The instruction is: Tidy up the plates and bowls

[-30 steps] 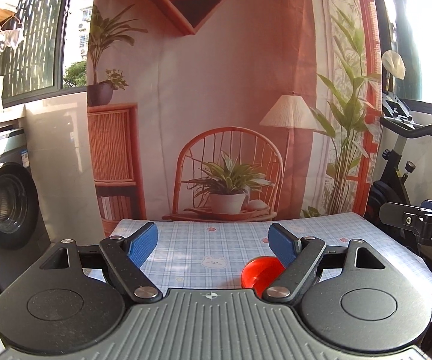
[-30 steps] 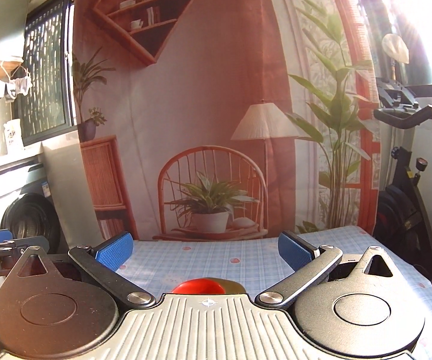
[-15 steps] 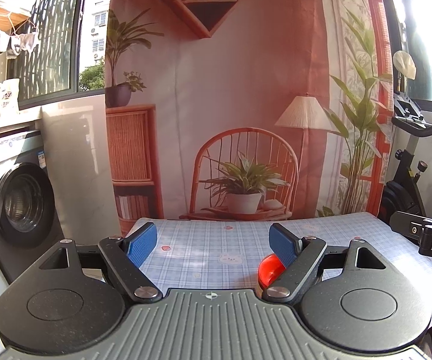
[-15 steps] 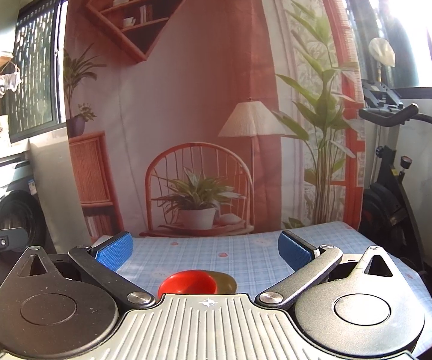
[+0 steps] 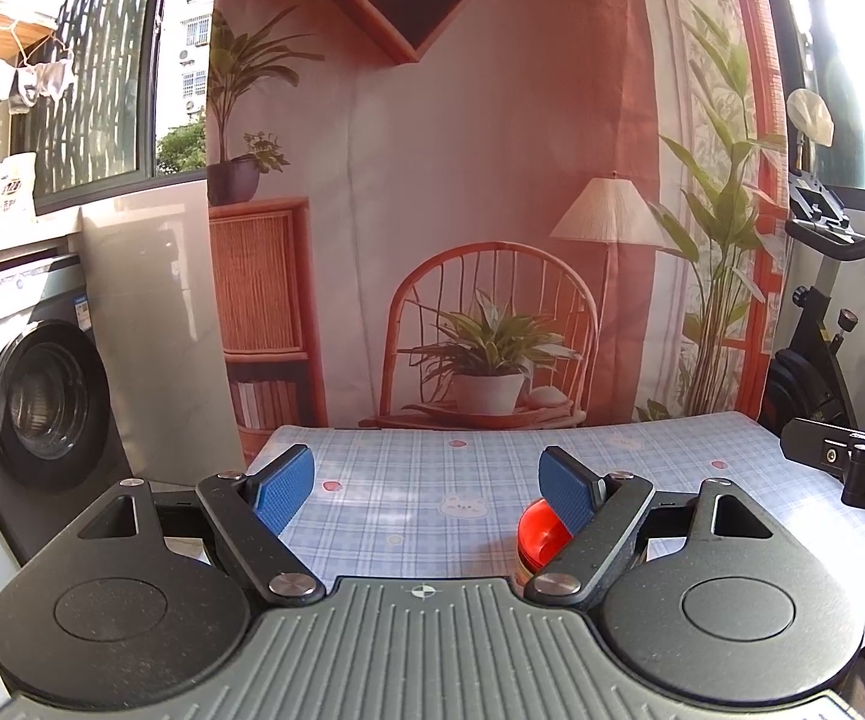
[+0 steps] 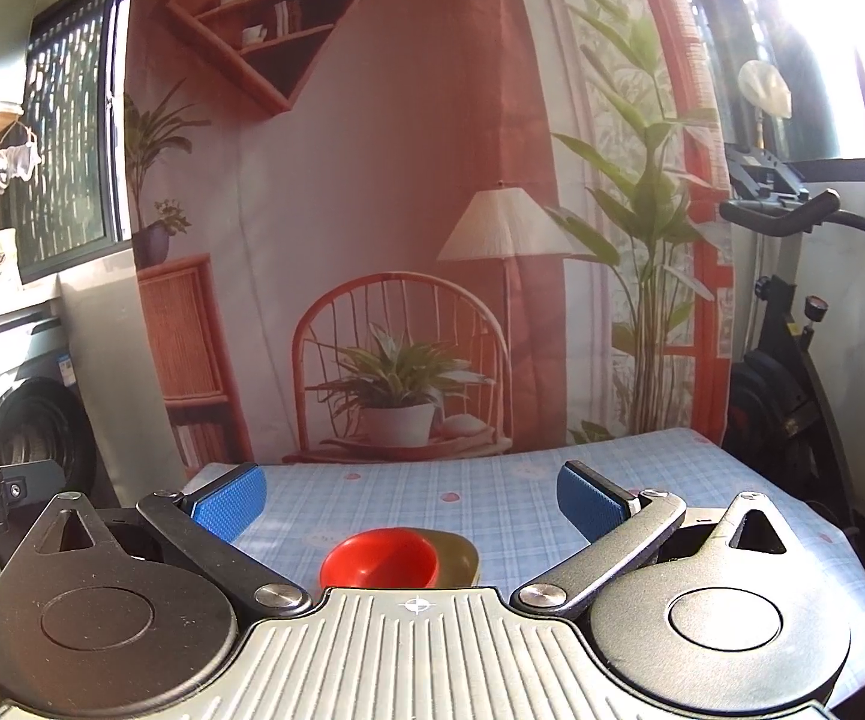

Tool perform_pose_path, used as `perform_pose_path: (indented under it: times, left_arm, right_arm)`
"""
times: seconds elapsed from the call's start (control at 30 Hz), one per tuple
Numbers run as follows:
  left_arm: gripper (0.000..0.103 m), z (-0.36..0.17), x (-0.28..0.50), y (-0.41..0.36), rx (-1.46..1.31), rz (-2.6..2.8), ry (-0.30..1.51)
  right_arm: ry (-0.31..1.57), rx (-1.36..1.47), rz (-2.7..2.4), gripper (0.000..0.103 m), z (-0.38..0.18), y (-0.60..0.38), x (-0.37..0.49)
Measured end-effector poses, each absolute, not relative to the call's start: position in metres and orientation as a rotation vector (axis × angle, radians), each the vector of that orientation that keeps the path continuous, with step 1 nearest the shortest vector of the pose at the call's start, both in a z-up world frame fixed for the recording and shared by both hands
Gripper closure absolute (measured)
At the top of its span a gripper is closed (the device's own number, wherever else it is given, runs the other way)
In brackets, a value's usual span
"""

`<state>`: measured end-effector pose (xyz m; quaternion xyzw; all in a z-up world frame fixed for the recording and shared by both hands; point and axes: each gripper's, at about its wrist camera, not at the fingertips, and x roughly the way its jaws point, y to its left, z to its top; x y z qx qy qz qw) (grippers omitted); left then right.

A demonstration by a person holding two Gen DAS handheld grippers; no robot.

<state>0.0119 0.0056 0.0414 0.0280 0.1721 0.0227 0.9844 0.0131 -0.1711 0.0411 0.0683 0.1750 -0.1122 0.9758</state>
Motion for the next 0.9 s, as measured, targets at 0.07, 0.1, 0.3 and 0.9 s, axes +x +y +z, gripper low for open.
perform_pose_path:
  times: [0.07,0.1,0.3,0.9]
  left_arm:
    - [0.019,0.0409,0.0120,0.0061,0.057,0.044,0.347]
    - [0.019,0.0407,0.0119,0.0063,0.057,0.043,0.347]
    - [0.019,0.0396,0.0123,0.0075,0.059,0.039,0.349]
    - [0.019,0.0367,0.0161,0.0108,0.057,0.029,0.351]
  right_arm:
    - [0.356,0.140,-0.223,0.000,0.0404,-0.1712,0.0137]
    - [0.357,0.139,-0.223,0.000,0.0405,-0.1708,0.0141]
    - [0.360,0.140,-0.222,0.000,0.0399,-0.1704,0.0153]
    - [0.364,0.139,-0.220,0.000,0.0381,-0.1681,0.0160]
